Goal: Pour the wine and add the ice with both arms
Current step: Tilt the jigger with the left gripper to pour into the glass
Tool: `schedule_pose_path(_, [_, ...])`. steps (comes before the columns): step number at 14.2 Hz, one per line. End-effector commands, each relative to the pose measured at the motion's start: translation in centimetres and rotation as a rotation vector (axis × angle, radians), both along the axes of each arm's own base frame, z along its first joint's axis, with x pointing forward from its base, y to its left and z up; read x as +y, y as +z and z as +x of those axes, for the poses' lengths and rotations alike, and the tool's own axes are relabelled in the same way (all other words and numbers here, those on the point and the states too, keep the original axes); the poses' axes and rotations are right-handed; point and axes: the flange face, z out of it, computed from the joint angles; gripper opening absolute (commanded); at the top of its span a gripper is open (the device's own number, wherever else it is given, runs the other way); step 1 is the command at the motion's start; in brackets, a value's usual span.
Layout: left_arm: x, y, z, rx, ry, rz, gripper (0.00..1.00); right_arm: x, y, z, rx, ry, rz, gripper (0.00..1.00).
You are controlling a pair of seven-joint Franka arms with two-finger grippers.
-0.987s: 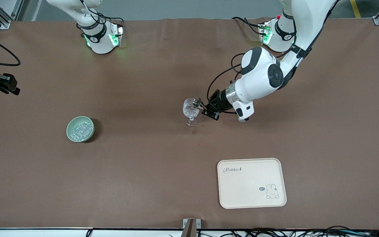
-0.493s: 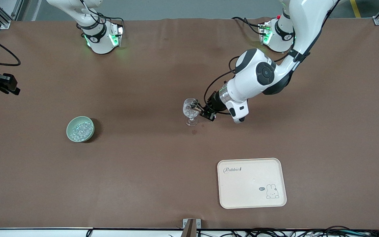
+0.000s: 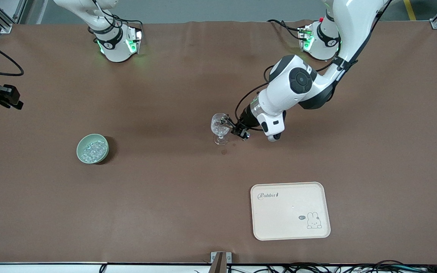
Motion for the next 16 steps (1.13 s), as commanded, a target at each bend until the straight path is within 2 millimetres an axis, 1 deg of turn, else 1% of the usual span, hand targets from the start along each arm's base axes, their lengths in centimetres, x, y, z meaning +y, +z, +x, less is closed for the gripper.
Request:
schedule_pose_path(1, [-0.4,0.9,-0.1,-0.027,-0.001,0.033,0.01,0.2,0.1,-0.4,-0.006,0.009,0.016,0.01])
schedule_pose_path(6, [-0.7,1.1,-0.2,-0.043,-0.001,0.050,0.01,0.2,0.1,-0.4,-0.006,0.009,0.016,0.01])
schedule_pose_path(8, [-1.6,0.9,-1.0,-0.068,-0.037,0.074,0.01,0.2,0.1,-0.4,-0.006,0.009,0.016,0.01])
schedule_pose_path(11, [-1.5,0.9,-0.9,-0.079,-0.039,0.086,0.01,0.2,0.1,-0.4,-0.006,0.009,0.016,0.01])
schedule_pose_path(12, [-1.1,0.9,-0.7,-0.074,-0.035,0.092,0.01,0.2,0.1,-0.4,-0.006,0.009,0.016,0.01])
schedule_pose_path(14, [-0.9,0.8,-1.1,-0.036,-0.051,0.112,0.01,0.2,0.1,-0.4,-0.006,0.009,0.016,0.01])
schedule_pose_path(16, [-1.0,1.4,-0.8,0.004,-0.013,0.070,0.01,0.2,0.2,-0.4,-0.008,0.009,0.016,0.01])
